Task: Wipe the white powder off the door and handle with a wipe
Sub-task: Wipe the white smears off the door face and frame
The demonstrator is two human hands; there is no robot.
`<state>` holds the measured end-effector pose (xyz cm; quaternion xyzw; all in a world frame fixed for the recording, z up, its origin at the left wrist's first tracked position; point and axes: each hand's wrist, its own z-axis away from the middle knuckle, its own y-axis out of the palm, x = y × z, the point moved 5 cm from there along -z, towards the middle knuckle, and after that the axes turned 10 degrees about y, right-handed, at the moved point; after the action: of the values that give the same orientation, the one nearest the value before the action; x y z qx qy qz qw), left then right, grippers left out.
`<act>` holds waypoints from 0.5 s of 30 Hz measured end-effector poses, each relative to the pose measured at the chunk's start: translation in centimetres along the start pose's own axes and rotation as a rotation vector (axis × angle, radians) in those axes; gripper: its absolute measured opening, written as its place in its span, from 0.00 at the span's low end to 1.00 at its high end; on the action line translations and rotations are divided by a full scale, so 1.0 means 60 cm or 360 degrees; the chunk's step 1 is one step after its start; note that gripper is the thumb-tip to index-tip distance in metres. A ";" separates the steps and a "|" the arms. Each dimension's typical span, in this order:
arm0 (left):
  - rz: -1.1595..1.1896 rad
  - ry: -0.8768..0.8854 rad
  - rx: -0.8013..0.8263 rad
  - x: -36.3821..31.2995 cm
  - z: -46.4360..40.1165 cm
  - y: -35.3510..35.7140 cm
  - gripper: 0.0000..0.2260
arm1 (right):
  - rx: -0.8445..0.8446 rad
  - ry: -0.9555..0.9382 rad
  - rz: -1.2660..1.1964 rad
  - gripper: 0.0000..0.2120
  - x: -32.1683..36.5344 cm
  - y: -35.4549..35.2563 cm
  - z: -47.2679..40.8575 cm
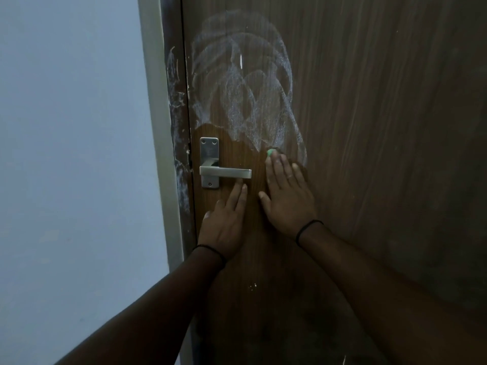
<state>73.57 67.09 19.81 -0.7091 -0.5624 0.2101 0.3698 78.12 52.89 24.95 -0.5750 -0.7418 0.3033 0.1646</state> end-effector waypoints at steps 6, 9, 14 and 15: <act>0.0038 -0.0044 -0.0001 0.011 -0.020 -0.006 0.31 | 0.0010 -0.0032 0.0089 0.33 -0.042 -0.003 0.014; 0.0031 -0.0050 0.0036 0.006 -0.033 0.001 0.33 | 0.0059 0.0060 0.0049 0.35 -0.067 -0.004 0.021; 0.0018 -0.0119 0.0012 -0.005 -0.034 0.011 0.35 | 0.0069 0.0091 0.0064 0.35 -0.081 0.009 0.041; 0.0009 -0.0130 0.0006 -0.006 -0.034 0.011 0.35 | 0.0077 0.0054 0.0078 0.35 -0.083 0.011 0.044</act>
<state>75.34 66.11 20.57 -0.7008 -0.5746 0.2409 0.3474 78.44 47.58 23.03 -0.5938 -0.7171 0.3154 0.1834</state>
